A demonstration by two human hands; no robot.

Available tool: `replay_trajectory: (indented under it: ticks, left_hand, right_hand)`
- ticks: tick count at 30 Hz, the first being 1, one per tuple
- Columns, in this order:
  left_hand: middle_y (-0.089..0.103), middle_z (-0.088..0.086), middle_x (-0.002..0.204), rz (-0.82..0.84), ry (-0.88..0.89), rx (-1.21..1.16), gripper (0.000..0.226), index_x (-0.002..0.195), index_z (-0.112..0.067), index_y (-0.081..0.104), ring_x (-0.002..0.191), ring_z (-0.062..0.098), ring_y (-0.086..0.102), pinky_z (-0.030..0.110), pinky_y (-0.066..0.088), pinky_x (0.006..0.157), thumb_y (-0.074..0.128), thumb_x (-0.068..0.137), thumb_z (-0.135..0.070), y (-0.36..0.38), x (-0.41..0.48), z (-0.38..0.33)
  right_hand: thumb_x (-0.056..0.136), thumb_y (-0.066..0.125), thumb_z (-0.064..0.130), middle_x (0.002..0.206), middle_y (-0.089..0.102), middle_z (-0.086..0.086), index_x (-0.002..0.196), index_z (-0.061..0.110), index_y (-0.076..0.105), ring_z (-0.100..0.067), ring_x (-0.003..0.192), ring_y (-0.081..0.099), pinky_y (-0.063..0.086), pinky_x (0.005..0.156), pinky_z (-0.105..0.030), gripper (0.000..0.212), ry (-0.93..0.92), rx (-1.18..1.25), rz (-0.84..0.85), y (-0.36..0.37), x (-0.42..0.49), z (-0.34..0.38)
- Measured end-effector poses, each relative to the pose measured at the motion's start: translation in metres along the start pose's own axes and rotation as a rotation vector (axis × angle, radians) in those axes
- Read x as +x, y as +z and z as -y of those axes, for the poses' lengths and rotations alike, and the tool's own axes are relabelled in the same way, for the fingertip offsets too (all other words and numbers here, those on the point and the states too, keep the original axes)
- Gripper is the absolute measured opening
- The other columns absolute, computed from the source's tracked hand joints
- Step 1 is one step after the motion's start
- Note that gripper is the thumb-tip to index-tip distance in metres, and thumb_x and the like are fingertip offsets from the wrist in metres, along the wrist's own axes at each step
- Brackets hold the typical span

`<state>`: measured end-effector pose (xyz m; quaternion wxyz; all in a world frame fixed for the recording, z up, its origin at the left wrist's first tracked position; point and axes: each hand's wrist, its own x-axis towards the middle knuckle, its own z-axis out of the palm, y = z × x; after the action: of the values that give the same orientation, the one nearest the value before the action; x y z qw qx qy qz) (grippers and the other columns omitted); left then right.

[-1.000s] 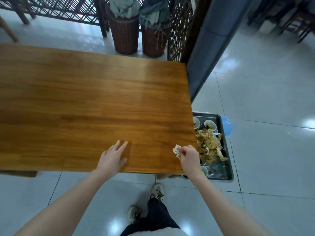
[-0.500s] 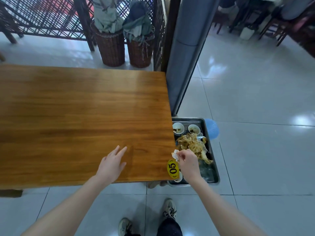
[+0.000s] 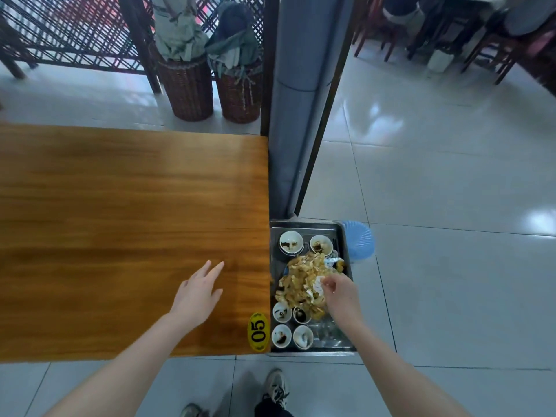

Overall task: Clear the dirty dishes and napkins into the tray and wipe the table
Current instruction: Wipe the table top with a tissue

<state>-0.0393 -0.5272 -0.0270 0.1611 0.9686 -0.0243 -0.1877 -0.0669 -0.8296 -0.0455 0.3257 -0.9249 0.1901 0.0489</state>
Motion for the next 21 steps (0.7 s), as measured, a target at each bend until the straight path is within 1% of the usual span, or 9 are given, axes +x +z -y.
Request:
replay_trajectory:
  ticks: [2, 5, 9, 11, 13, 15, 17, 19, 21]
  left_hand:
    - [0.018, 0.001, 0.16, -0.002, -0.012, -0.009, 0.062, 0.153, -0.032, 0.017, 0.143, 0.021, 0.028, 0.038, 0.029, 0.113, 0.048, 0.099, -0.031, 0.004, 0.008, -0.007]
    - [0.019, 0.002, 0.16, -0.009, -0.019, -0.016, 0.063, 0.153, -0.033, 0.017, 0.143, 0.021, 0.03, 0.038, 0.032, 0.111, 0.049, 0.099, -0.032, 0.011, 0.015, -0.011]
    - [0.019, 0.001, 0.16, -0.008, -0.045, -0.005, 0.063, 0.153, -0.033, 0.017, 0.142, 0.02, 0.03, 0.038, 0.033, 0.111, 0.049, 0.099, -0.033, 0.016, 0.022, -0.014]
    - [0.018, 0.0, 0.16, -0.011, -0.049, -0.003, 0.063, 0.153, -0.033, 0.017, 0.143, 0.02, 0.03, 0.038, 0.032, 0.112, 0.049, 0.099, -0.032, 0.014, 0.026, -0.017]
    - [0.017, 0.0, 0.16, -0.01, -0.046, -0.009, 0.062, 0.153, -0.033, 0.016, 0.142, 0.021, 0.031, 0.038, 0.032, 0.112, 0.049, 0.099, -0.032, 0.012, 0.03, -0.018]
    - [0.017, -0.001, 0.161, -0.005, -0.036, -0.022, 0.062, 0.153, -0.034, 0.016, 0.14, 0.02, 0.034, 0.037, 0.033, 0.111, 0.048, 0.1, -0.032, 0.01, 0.033, -0.017]
    - [0.016, -0.002, 0.161, -0.007, -0.009, -0.01, 0.062, 0.153, -0.034, 0.015, 0.139, 0.02, 0.037, 0.036, 0.034, 0.11, 0.048, 0.1, -0.032, 0.009, 0.038, -0.015]
    - [0.016, -0.001, 0.161, 0.003, 0.012, -0.009, 0.063, 0.153, -0.034, 0.015, 0.14, 0.02, 0.036, 0.036, 0.033, 0.111, 0.048, 0.1, -0.031, 0.005, 0.044, -0.014]
    - [0.016, -0.001, 0.161, 0.002, 0.032, -0.007, 0.063, 0.153, -0.034, 0.015, 0.141, 0.02, 0.034, 0.036, 0.033, 0.112, 0.049, 0.1, -0.031, 0.003, 0.052, -0.016]
  right_hand:
    - [0.093, 0.058, 0.01, 0.094, 0.062, 0.002, 0.096, 0.013, 0.069, -0.013, 0.086, 0.057, 0.042, 0.076, -0.02, 0.012, 0.001, -0.012, 0.018, -0.006, 0.012, -0.006]
    - [0.093, 0.054, 0.01, 0.088, 0.06, 0.005, 0.087, 0.016, 0.064, -0.013, 0.083, 0.057, 0.044, 0.073, -0.022, 0.014, 0.005, -0.026, 0.06, -0.012, 0.027, -0.013]
    - [0.095, 0.051, 0.012, 0.087, 0.061, 0.005, 0.088, 0.017, 0.063, -0.008, 0.079, 0.056, 0.043, 0.069, -0.021, 0.014, 0.023, -0.049, 0.096, -0.014, 0.043, -0.018]
    - [0.095, 0.051, 0.012, 0.087, 0.061, 0.005, 0.089, 0.016, 0.064, -0.009, 0.079, 0.056, 0.041, 0.068, -0.021, 0.015, 0.026, -0.049, 0.09, -0.016, 0.049, -0.017]
    - [0.095, 0.051, 0.012, 0.089, 0.063, 0.004, 0.094, 0.014, 0.067, -0.012, 0.082, 0.058, 0.043, 0.071, -0.022, 0.016, 0.03, -0.039, 0.069, -0.018, 0.057, -0.015]
    - [0.095, 0.051, 0.011, 0.096, 0.066, 0.002, 0.1, 0.014, 0.069, -0.015, 0.088, 0.061, 0.048, 0.077, -0.025, 0.019, 0.038, -0.045, 0.048, -0.018, 0.064, -0.011]
    - [0.095, 0.051, 0.011, 0.102, 0.067, 0.0, 0.106, 0.013, 0.069, -0.015, 0.091, 0.061, 0.049, 0.08, -0.025, 0.021, 0.039, -0.055, 0.019, -0.019, 0.069, -0.007]
    - [0.094, 0.053, 0.013, 0.101, 0.066, -0.001, 0.104, 0.014, 0.07, -0.014, 0.087, 0.059, 0.046, 0.077, -0.023, 0.019, 0.049, -0.038, -0.012, -0.019, 0.072, -0.004]
    - [0.093, 0.056, 0.013, 0.097, 0.066, -0.001, 0.099, 0.014, 0.071, -0.013, 0.084, 0.059, 0.048, 0.075, -0.024, 0.017, 0.042, -0.041, -0.028, -0.017, 0.07, -0.001]
